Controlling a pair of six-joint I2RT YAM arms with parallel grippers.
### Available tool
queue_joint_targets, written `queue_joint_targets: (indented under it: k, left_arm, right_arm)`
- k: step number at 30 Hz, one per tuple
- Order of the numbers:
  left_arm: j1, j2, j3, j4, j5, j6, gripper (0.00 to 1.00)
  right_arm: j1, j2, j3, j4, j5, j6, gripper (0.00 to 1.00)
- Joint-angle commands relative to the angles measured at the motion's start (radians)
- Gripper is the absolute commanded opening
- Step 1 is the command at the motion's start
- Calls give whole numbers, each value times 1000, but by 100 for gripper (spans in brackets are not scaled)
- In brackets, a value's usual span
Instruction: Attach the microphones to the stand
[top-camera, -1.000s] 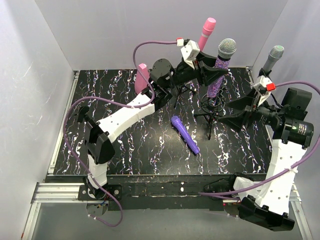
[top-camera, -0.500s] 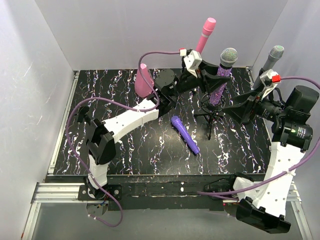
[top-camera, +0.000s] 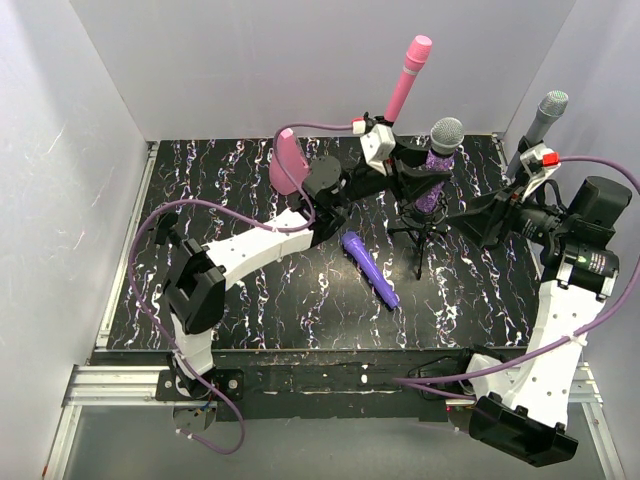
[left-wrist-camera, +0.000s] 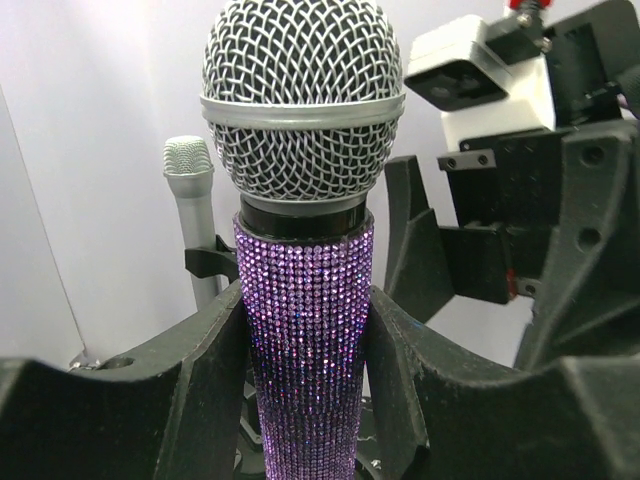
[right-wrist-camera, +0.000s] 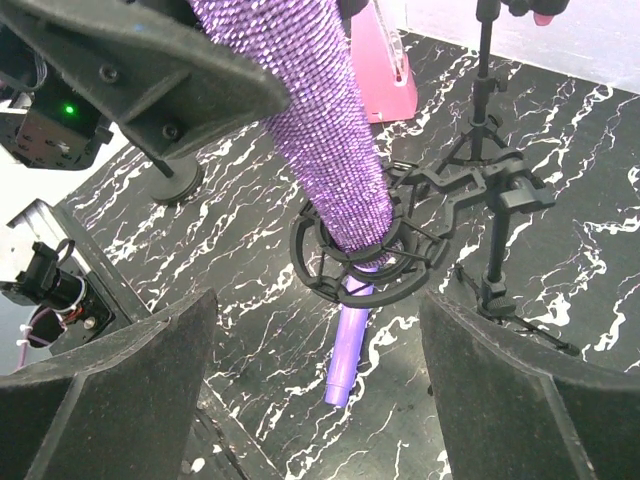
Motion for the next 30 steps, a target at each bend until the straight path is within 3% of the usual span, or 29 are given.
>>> queue_joint_targets:
  k: [1, 9, 12, 14, 16, 24, 30]
  left_arm:
    - [2, -77, -98, 119, 50, 44, 0]
    - [2, -71, -169, 144, 50, 52, 0]
    - [1, -72, -189, 164, 12, 24, 18]
    - [1, -80, -196, 162, -15, 12, 37]
    - [2, -85, -190, 147, -21, 10, 47]
    - [2, -105, -173, 86, -28, -2, 73]
    - [2, -157, -207, 41, -39, 3, 87]
  right_arm:
    - [-8, -10, -20, 31, -7, -9, 88]
    - [-9, -10, -47, 21, -7, -24, 88]
    - [-11, -10, -57, 9, -6, -35, 88]
    - [-9, -10, -63, 4, -3, -42, 88]
    - [-11, -13, -69, 2, 0, -45, 88]
    - [-12, -12, -84, 10, 0, -47, 88]
    - [-12, 2, -49, -57, -49, -134, 88]
